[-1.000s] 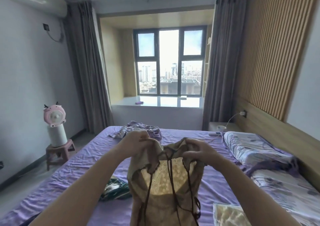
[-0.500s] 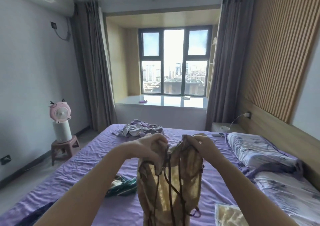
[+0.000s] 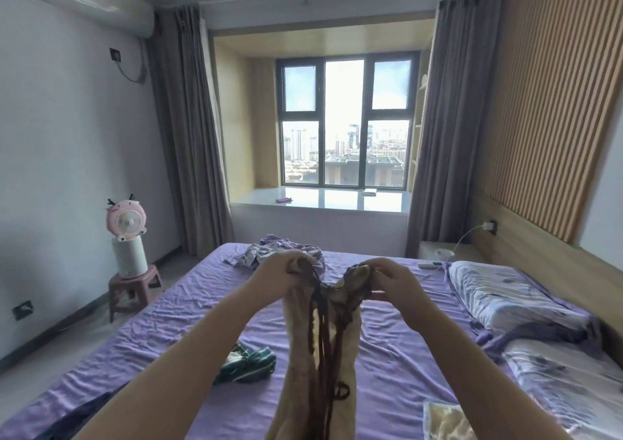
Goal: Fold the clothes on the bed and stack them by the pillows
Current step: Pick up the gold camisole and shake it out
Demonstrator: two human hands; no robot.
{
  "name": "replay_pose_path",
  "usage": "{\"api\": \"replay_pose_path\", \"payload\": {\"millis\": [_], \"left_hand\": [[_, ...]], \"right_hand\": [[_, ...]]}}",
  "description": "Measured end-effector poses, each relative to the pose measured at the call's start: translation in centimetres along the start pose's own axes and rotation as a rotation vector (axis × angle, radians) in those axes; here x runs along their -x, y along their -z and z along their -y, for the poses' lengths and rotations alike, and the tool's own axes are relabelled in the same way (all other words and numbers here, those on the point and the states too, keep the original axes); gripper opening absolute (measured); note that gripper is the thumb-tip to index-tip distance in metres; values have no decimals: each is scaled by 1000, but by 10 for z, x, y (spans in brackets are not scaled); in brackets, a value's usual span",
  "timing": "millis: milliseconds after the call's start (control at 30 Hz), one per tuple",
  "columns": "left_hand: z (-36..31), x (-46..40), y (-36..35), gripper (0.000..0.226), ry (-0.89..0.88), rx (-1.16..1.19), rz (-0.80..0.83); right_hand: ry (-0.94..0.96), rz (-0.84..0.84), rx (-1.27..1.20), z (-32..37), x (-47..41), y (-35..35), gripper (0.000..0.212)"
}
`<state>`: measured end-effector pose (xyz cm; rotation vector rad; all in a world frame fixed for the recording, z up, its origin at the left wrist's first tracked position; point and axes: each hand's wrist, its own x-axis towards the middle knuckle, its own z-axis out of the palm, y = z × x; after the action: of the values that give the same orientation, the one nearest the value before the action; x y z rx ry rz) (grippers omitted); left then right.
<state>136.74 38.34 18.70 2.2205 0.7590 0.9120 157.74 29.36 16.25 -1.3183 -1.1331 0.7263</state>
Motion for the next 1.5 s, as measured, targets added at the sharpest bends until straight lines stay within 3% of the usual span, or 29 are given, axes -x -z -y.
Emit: {"api": "replay_pose_path", "payload": {"millis": [67,267,367,433,500,567,633,733,833,900,1000,1167,1300,1367,1500], "left_hand": [[-8,2,-1,40,52,187,-38],[-22,1,1,26,252,329,58],[-20,3,5,8,349,147,239],[-14,4,9,35,355,7,435],[-14,5,8,49,280,-306,520],[-9,6,5,55,159,-647,489],[-4,8,2,44,112,-742,434],[-2,9,6,26,15,-692,316],[-8,8,12,16,-100,-593,200],[-15,8,17,18,-118,-488,149],[-23,11,25,23,-99,-403,104],[-24,10,28,10,-22,-332,17],[-30,6,34,21,60,-197,-107],[-33,3,40,27,90,-237,-136],[-37,2,47,35,311,-161,-83]], "right_hand": [[-44,-38,-83,2,-1,-4,18],[-84,-138,-163,6,-6,-8,21],[-106,-154,-178,4,-8,-7,24],[-118,-159,-165,2,-8,-7,20],[-110,-143,-136,2,-8,-6,25],[-103,-120,-143,3,-7,-6,30],[-95,-133,-124,2,-7,-7,26],[17,-127,220,1,-8,-8,17],[130,-119,524,-4,-8,-11,37],[192,-127,660,-9,-9,-15,25],[205,-144,699,-15,-12,-12,12],[190,-134,810,-17,-12,1,13],[218,-35,832,-19,-8,10,26],[187,-10,831,-22,-7,14,31],[120,37,896,-35,-3,14,27]]}}
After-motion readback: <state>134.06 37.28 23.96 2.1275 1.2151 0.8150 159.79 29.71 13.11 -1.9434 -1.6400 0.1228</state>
